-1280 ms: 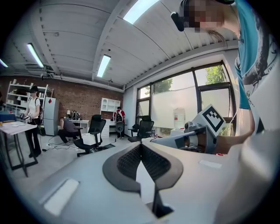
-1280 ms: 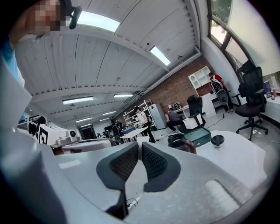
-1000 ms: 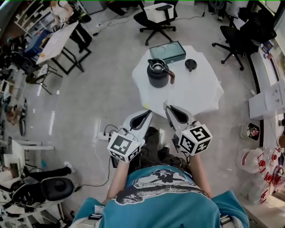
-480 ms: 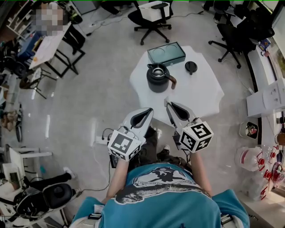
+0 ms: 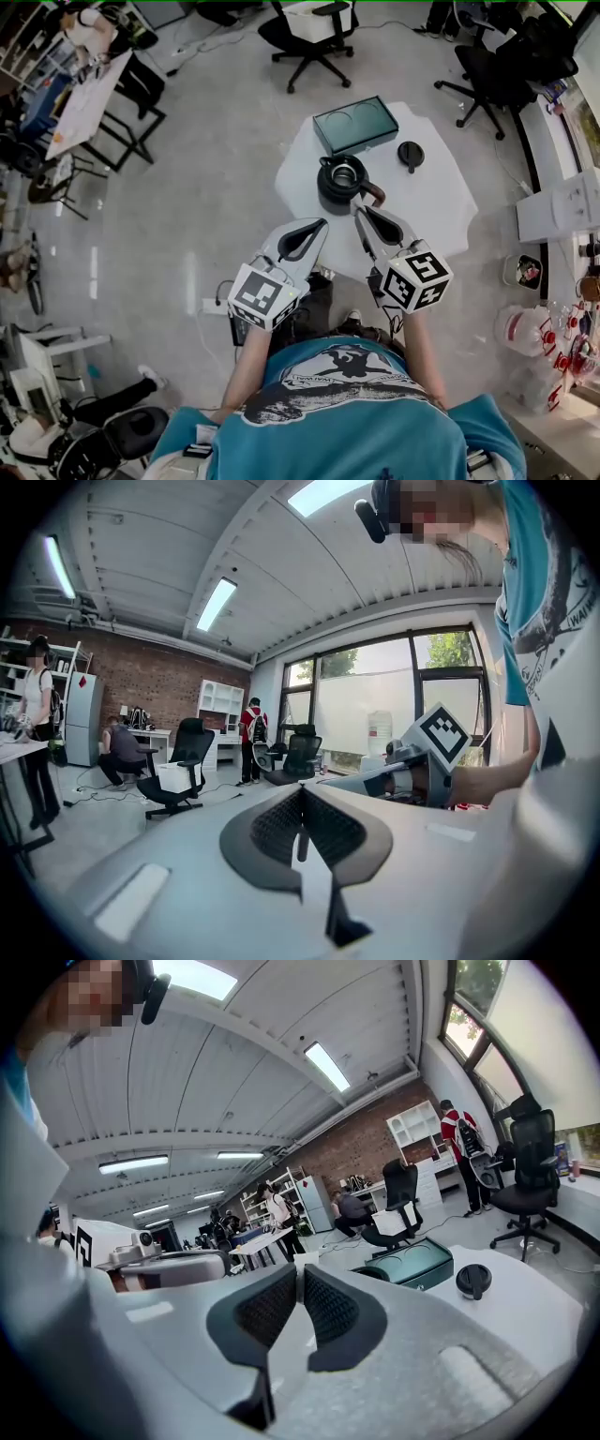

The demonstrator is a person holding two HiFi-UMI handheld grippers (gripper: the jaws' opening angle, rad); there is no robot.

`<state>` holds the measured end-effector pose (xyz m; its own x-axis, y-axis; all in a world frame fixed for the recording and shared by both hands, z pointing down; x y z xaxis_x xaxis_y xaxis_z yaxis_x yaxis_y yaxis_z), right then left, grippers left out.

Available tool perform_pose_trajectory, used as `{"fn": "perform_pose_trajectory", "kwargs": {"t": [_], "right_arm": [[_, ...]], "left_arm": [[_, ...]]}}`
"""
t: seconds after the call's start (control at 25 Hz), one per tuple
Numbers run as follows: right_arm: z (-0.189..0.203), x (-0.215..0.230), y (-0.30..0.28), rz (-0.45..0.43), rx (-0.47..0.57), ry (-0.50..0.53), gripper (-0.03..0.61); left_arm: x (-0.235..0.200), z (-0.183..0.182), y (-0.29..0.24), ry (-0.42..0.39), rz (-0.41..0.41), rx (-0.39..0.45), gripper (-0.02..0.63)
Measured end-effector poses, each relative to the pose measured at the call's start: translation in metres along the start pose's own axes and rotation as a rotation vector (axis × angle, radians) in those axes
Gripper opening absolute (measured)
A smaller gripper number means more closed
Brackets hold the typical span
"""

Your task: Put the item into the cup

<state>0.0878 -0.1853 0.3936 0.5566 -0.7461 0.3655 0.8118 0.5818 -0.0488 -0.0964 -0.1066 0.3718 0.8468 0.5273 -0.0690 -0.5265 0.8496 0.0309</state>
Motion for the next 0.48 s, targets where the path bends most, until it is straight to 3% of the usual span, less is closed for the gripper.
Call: {"fn": "perform_pose_trajectory", "kwargs": {"t": [0.48], "right_arm": [[0.005,0.012,-0.06,0.072,-0.095,0.07,0.025]], "left_arm": [[-0.057,0.001,-0.018,0.038,0.094,-0.011,0.003]]}}
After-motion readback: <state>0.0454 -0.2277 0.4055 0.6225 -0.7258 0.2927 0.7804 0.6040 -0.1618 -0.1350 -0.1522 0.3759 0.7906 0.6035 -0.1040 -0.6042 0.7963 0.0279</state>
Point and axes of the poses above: the fingertips, and each gripper's own axes: y backward along the fingers, x to its right, z out of its underside, the point moved 10 cm from there along y, backward along the fingers, and after that the axes turned 10 degrees about x, right-handed, at the moved point
